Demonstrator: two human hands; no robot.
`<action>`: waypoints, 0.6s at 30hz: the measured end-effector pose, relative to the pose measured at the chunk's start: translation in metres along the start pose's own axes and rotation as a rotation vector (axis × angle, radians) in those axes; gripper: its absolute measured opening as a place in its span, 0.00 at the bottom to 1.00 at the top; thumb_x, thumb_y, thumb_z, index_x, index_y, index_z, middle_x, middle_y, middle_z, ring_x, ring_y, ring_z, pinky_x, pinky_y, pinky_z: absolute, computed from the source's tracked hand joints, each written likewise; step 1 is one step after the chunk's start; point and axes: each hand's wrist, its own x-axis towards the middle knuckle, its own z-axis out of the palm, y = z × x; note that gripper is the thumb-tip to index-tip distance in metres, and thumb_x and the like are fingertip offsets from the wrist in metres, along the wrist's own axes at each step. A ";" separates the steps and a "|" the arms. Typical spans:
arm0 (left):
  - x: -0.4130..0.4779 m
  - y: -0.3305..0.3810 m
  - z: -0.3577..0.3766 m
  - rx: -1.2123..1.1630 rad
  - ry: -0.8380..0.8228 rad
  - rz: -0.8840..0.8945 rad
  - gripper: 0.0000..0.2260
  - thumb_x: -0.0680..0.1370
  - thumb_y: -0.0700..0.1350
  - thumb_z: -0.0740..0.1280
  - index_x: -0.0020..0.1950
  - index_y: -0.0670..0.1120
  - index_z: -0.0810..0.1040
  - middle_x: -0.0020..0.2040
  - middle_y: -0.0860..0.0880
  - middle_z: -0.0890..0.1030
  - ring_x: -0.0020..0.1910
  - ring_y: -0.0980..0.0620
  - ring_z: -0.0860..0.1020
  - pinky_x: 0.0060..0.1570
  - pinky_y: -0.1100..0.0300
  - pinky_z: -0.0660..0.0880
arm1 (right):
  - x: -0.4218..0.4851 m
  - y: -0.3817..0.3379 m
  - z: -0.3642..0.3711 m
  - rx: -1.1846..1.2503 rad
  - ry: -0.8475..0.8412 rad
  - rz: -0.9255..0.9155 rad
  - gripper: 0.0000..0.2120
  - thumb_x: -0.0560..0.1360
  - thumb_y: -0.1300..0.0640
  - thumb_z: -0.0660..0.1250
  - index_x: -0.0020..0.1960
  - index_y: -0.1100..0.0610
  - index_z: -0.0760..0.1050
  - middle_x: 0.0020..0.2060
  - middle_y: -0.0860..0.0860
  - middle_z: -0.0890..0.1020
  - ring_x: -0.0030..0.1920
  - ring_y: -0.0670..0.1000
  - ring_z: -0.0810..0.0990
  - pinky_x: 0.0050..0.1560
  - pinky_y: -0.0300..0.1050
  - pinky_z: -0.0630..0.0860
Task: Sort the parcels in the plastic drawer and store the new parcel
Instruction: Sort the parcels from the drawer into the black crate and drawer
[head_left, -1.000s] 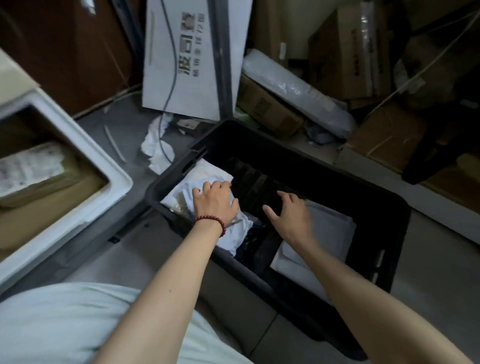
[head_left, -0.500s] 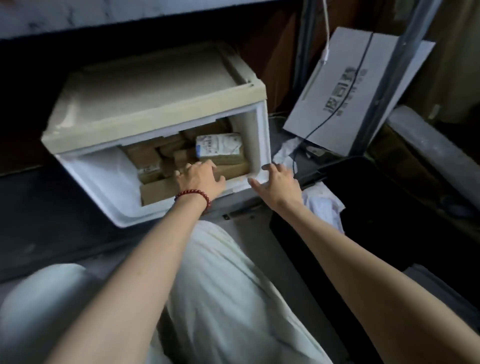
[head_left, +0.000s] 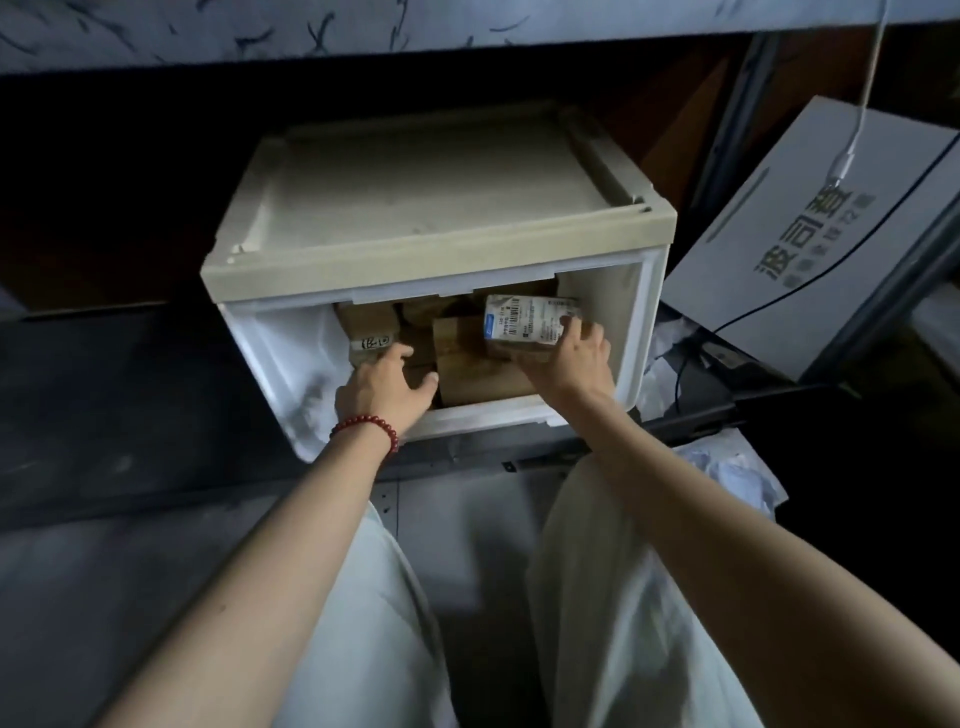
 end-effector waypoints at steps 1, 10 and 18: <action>0.007 0.007 0.005 -0.086 0.002 -0.002 0.22 0.79 0.52 0.64 0.71 0.49 0.67 0.67 0.47 0.74 0.68 0.45 0.68 0.58 0.54 0.69 | 0.003 0.001 0.004 -0.016 0.004 -0.006 0.37 0.73 0.42 0.69 0.72 0.58 0.57 0.70 0.58 0.61 0.69 0.58 0.62 0.65 0.53 0.66; 0.060 0.045 0.055 -0.166 -0.085 0.145 0.32 0.78 0.48 0.66 0.78 0.50 0.54 0.74 0.42 0.64 0.74 0.42 0.59 0.68 0.51 0.62 | 0.046 0.023 0.013 -0.165 0.075 -0.018 0.46 0.71 0.41 0.70 0.77 0.59 0.49 0.71 0.62 0.59 0.70 0.62 0.61 0.68 0.52 0.62; 0.073 0.066 0.090 -0.149 -0.066 0.195 0.40 0.73 0.42 0.72 0.77 0.58 0.52 0.70 0.43 0.66 0.66 0.41 0.70 0.53 0.53 0.73 | 0.064 0.023 0.028 0.086 -0.030 0.112 0.45 0.68 0.48 0.76 0.73 0.60 0.53 0.67 0.61 0.67 0.66 0.63 0.69 0.63 0.53 0.68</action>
